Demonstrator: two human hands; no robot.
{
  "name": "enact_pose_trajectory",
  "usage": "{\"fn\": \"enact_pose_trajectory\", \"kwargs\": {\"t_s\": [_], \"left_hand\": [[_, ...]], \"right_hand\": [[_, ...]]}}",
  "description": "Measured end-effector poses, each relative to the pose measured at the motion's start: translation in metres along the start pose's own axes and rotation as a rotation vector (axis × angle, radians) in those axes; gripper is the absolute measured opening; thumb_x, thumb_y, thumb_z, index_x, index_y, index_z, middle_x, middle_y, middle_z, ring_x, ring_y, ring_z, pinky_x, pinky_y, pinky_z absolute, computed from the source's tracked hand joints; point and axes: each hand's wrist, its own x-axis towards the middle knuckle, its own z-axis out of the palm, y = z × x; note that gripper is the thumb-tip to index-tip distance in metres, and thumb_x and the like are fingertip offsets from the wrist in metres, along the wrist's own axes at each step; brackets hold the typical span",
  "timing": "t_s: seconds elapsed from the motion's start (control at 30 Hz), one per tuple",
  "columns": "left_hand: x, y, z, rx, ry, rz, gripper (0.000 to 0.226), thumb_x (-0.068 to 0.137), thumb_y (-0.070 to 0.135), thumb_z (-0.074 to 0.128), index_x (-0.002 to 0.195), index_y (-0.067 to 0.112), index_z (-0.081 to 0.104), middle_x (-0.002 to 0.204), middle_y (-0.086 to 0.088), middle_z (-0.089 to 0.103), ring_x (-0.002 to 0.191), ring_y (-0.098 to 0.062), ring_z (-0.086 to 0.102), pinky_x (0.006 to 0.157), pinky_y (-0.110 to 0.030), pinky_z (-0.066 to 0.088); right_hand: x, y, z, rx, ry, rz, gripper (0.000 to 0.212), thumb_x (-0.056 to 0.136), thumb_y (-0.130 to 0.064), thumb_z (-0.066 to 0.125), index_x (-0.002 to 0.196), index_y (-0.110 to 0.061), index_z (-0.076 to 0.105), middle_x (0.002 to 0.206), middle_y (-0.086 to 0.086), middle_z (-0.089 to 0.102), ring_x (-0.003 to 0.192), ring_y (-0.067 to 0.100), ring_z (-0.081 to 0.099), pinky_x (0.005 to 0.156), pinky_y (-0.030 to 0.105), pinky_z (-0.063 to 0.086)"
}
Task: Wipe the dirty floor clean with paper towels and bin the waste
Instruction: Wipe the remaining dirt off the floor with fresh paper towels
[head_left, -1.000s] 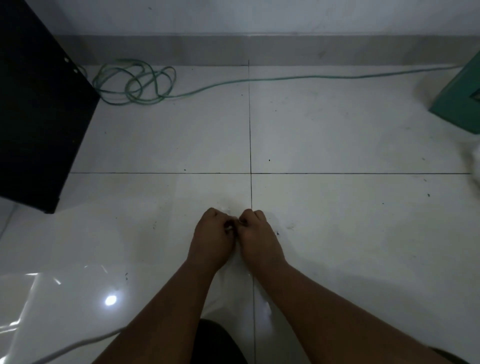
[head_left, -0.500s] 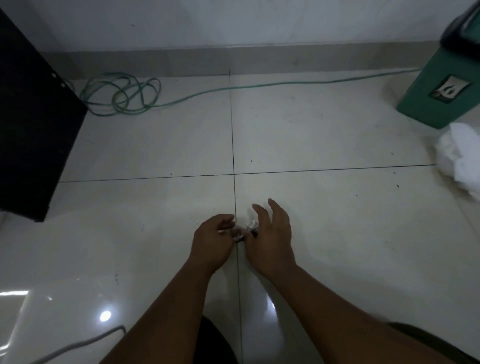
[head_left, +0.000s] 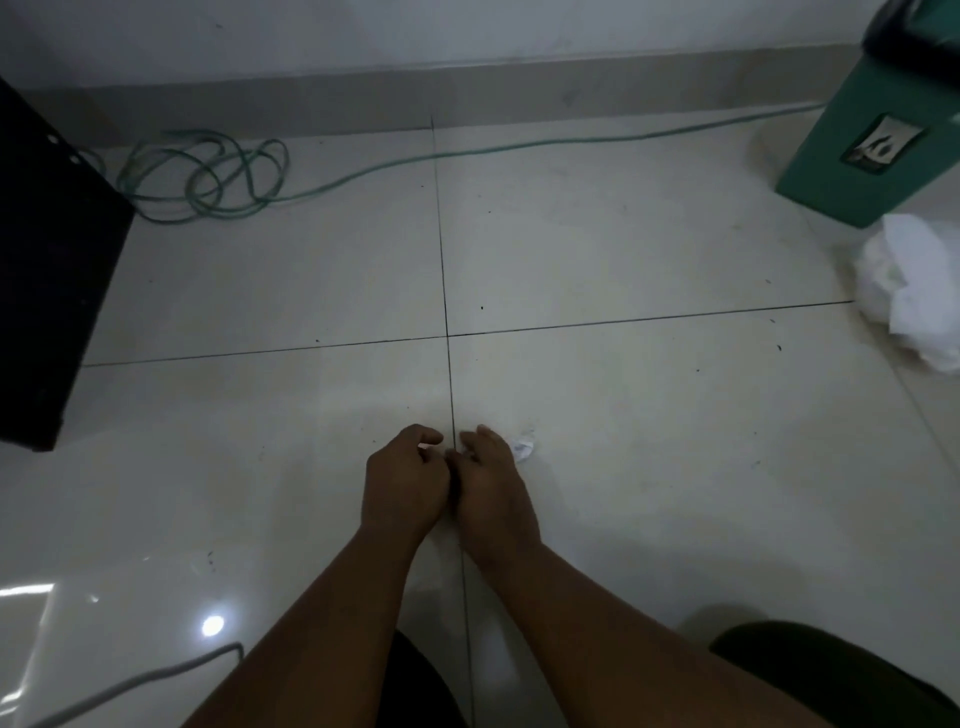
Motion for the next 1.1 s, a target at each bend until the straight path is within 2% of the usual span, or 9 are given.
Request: {"fn": "enact_pose_trajectory", "kwargs": {"t_s": [0.13,0.2,0.3,0.37,0.47,0.67,0.8,0.9,1.1], "left_hand": [[0.000,0.007,0.009,0.079,-0.040,0.074,0.023,0.092,0.020,0.055,0.110,0.025,0.068,0.087,0.001,0.073,0.067,-0.008,0.061,0.057,-0.016,0.041],[0.000,0.011,0.011,0.120,-0.071,0.106,0.024,0.092,0.021,0.054,0.111,0.025,0.068,0.093,0.000,0.074,0.076,-0.012,0.064,0.065,-0.021,0.048],[0.001,0.015,0.014,0.170,-0.176,0.161,0.026,0.093,0.021,0.056,0.117,0.022,0.067,0.112,-0.001,0.071,0.101,-0.017,0.064,0.086,-0.025,0.047],[0.000,0.017,0.016,0.172,-0.242,0.168,0.033,0.090,0.022,0.061,0.123,0.022,0.064,0.116,-0.002,0.068,0.106,-0.018,0.062,0.088,-0.026,0.046],[-0.002,0.019,0.019,0.194,-0.294,0.185,0.053,0.084,0.025,0.070,0.135,0.022,0.055,0.124,-0.002,0.061,0.110,-0.018,0.057,0.091,-0.025,0.042],[-0.010,0.016,0.021,0.194,-0.318,0.346,0.068,0.074,0.036,0.079,0.135,0.027,0.049,0.125,0.001,0.054,0.107,-0.017,0.055,0.084,-0.022,0.040],[-0.008,0.012,0.024,0.193,-0.299,0.321,0.080,0.068,0.043,0.083,0.138,0.026,0.048,0.129,0.001,0.048,0.108,-0.019,0.057,0.088,-0.025,0.046],[-0.007,0.013,0.028,0.231,-0.279,0.342,0.083,0.066,0.042,0.086,0.138,0.024,0.048,0.130,0.000,0.048,0.111,-0.018,0.056,0.091,-0.027,0.047],[-0.006,0.015,0.034,0.139,-0.263,0.353,0.059,0.078,0.027,0.077,0.133,0.021,0.056,0.121,0.000,0.058,0.101,-0.014,0.058,0.089,-0.024,0.046]], "right_hand": [[-0.009,0.014,-0.019,-0.241,0.119,-0.133,0.023,0.094,-0.022,0.064,0.112,-0.017,0.077,0.141,0.016,0.058,0.137,0.041,0.044,0.114,0.047,0.034],[-0.009,0.020,-0.028,-0.302,0.186,-0.058,0.022,0.094,-0.038,0.061,0.110,-0.034,0.075,0.150,0.004,0.048,0.137,0.030,0.039,0.108,0.033,0.034],[-0.003,0.031,-0.043,-0.070,0.191,0.147,0.037,0.095,-0.043,0.061,0.129,-0.029,0.062,0.141,0.002,0.045,0.116,0.009,0.041,0.088,0.002,0.031],[0.002,0.035,-0.052,-0.054,0.186,0.129,0.043,0.092,-0.032,0.067,0.134,-0.027,0.058,0.134,0.005,0.046,0.116,0.017,0.045,0.085,0.014,0.045],[0.012,0.038,-0.058,-0.128,0.154,0.132,0.043,0.089,-0.019,0.070,0.131,-0.023,0.062,0.127,0.008,0.050,0.114,0.028,0.048,0.084,0.031,0.049],[0.004,0.031,-0.057,-0.255,-0.058,-0.043,0.041,0.092,-0.028,0.062,0.132,-0.025,0.059,0.132,0.003,0.046,0.117,0.024,0.040,0.089,0.028,0.046],[-0.008,0.039,-0.063,-0.473,0.035,-0.154,0.042,0.093,-0.038,0.059,0.133,-0.027,0.061,0.139,0.002,0.054,0.124,0.025,0.046,0.104,0.034,0.038],[-0.009,0.048,-0.068,-0.231,0.037,-0.080,0.034,0.100,-0.036,0.053,0.128,-0.022,0.064,0.137,0.001,0.055,0.126,0.012,0.043,0.107,0.021,0.034],[-0.009,0.049,-0.069,-0.318,-0.041,-0.119,0.034,0.099,-0.022,0.049,0.131,-0.019,0.062,0.139,0.000,0.050,0.128,0.021,0.038,0.098,0.026,0.039]]}}
